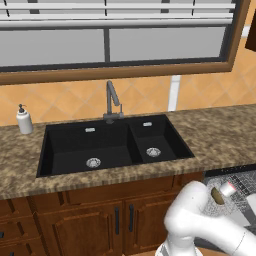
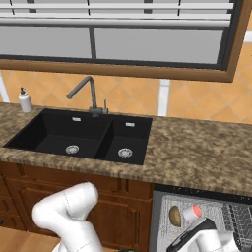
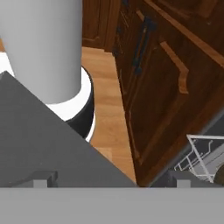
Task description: Pick up the cup and bowl from the counter, place them in the dishwasher, and close the dishwasher door.
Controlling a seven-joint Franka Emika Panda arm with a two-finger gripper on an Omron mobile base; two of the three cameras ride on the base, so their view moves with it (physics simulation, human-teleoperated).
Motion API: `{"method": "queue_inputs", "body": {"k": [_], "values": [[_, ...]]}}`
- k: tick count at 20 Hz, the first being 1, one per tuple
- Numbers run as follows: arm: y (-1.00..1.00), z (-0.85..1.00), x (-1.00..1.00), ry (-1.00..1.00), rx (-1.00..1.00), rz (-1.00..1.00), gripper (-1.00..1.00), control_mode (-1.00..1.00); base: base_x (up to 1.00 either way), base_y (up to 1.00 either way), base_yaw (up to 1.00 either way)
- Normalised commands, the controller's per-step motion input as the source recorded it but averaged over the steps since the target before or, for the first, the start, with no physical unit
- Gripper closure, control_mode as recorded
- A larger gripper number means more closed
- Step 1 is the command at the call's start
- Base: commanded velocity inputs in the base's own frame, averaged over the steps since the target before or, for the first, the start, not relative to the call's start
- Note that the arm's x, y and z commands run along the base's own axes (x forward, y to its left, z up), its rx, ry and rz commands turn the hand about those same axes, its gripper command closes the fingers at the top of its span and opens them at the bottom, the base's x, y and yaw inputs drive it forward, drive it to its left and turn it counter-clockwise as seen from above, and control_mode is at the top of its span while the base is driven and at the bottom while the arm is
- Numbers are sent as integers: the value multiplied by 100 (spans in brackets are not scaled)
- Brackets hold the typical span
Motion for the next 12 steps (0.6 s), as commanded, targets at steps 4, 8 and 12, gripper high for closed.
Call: {"method": "queue_inputs", "body": {"k": [4, 8, 12], "values": [[0, 31, -86, 1, -4, -38, -100, -100, 0, 0, 0], [0, 15, -63, 8, -6, -57, -100, -100, 0, 0, 0], [-12, 55, -51, 21, -1, -54, -100, -100, 0, 0, 0]]}}
